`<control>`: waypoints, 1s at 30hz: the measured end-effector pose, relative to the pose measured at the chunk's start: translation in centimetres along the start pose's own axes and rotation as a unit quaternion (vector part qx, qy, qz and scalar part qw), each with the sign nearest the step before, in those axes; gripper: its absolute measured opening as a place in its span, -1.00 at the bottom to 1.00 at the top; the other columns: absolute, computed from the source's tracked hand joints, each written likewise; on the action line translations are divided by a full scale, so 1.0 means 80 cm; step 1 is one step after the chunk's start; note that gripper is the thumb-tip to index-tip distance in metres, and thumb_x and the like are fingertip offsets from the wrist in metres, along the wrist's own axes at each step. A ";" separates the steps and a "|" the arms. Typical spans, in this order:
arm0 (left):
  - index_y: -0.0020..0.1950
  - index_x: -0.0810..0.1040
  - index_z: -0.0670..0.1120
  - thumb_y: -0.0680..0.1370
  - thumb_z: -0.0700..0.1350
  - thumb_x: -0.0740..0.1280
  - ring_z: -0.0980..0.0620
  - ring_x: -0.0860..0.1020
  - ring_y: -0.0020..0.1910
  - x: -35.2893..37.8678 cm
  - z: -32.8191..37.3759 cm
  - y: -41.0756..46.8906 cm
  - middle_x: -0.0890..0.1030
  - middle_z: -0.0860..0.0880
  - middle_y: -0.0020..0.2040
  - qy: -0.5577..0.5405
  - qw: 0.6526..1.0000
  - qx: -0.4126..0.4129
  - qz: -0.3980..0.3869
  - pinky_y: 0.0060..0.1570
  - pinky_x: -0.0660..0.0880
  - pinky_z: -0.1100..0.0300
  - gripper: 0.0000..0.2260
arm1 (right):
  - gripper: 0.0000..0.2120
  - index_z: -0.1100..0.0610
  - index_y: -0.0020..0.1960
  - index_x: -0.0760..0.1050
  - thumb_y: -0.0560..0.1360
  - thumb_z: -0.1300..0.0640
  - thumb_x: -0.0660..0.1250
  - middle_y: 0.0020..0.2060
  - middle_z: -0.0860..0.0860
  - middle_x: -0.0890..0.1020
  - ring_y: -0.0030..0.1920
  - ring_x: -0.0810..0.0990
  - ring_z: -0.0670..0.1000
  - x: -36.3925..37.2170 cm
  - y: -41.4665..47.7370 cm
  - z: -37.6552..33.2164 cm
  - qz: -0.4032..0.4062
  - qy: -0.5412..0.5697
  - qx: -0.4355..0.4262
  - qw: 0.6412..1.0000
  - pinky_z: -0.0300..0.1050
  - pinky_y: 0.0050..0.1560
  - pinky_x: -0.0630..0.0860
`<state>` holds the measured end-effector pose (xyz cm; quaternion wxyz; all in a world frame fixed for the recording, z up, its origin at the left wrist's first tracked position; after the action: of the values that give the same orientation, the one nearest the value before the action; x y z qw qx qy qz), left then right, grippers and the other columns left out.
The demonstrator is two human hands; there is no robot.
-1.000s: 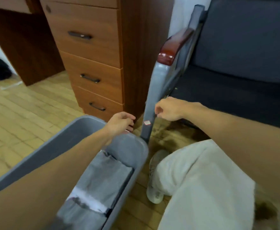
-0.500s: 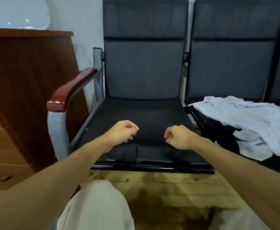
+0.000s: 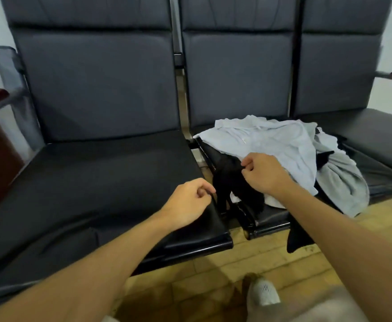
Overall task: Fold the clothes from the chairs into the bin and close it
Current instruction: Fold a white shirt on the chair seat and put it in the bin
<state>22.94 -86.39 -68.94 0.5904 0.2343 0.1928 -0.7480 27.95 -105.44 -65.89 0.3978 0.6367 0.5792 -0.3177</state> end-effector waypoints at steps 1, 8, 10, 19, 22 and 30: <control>-0.03 0.55 0.12 0.58 -0.19 0.26 0.04 0.59 -0.15 0.007 0.001 0.006 0.61 -0.02 -0.15 -0.003 1.000 0.000 -0.002 -0.13 0.47 0.31 -0.80 | -0.71 0.20 0.20 0.53 0.48 0.24 0.29 0.12 0.15 0.58 0.17 0.51 0.16 -0.007 0.003 0.016 0.034 0.003 0.030 0.999 -0.05 0.17 0.45; 0.02 0.59 0.05 0.57 -0.22 0.23 -0.01 0.61 -0.10 0.033 0.015 0.033 0.64 -0.08 -0.08 -0.038 0.999 0.004 0.012 -0.17 0.49 0.31 -0.79 | -0.61 0.18 0.37 0.33 0.56 0.21 0.21 0.29 0.20 0.42 0.30 0.37 0.25 -0.018 -0.018 0.119 0.080 -0.040 0.230 0.969 0.09 0.21 0.38; 0.02 0.60 0.04 0.57 -0.23 0.23 -0.04 0.61 -0.10 0.035 0.017 0.033 0.63 -0.09 -0.08 -0.040 0.999 0.007 0.015 -0.14 0.51 0.29 -0.78 | -0.71 0.20 0.28 0.43 0.58 0.15 0.22 0.17 0.20 0.52 0.17 0.49 0.24 -0.022 -0.014 0.126 0.109 -0.005 0.245 0.963 0.05 0.10 0.45; 0.01 0.59 0.08 0.57 -0.27 0.20 -0.05 0.59 -0.13 0.006 0.012 0.016 0.62 -0.11 -0.10 -0.003 0.999 0.034 0.007 -0.16 0.50 0.28 -0.72 | -0.78 0.06 -0.20 0.47 0.57 -0.02 0.27 -0.31 -0.01 0.53 -0.10 0.51 0.12 -0.024 -0.017 0.060 0.144 0.008 0.075 0.987 0.07 0.03 0.38; 0.02 0.58 0.07 0.58 -0.27 0.20 0.04 0.59 -0.15 -0.025 0.005 0.002 0.60 -0.07 -0.10 0.001 0.999 0.035 0.036 -0.17 0.47 0.38 -0.72 | -0.74 0.01 -0.28 0.41 0.59 0.03 0.27 -0.31 -0.03 0.52 -0.18 0.50 0.10 -0.015 -0.026 -0.003 0.180 0.020 -0.081 0.980 0.06 0.00 0.39; 0.25 0.45 0.03 0.61 -0.16 0.22 0.10 0.57 0.00 -0.089 -0.035 -0.044 0.55 0.07 -0.02 -0.040 0.993 -0.020 0.110 0.06 0.49 0.18 -0.77 | -0.85 0.21 -0.08 0.53 0.60 0.22 0.21 -0.15 0.01 0.56 -0.13 0.47 -0.09 0.017 -0.055 -0.132 0.119 0.193 -0.229 0.947 -0.38 -0.10 0.34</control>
<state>21.20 -78.33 -67.09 0.6810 0.2122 0.1566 -0.6832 23.15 -95.48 -62.60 0.4486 0.6417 0.6221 0.0024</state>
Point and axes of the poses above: each hand's wrist, its own y-axis towards the middle knuckle, its own x-axis out of the palm, z = x × y, the point moved 3 cm from there along y, towards the middle knuckle
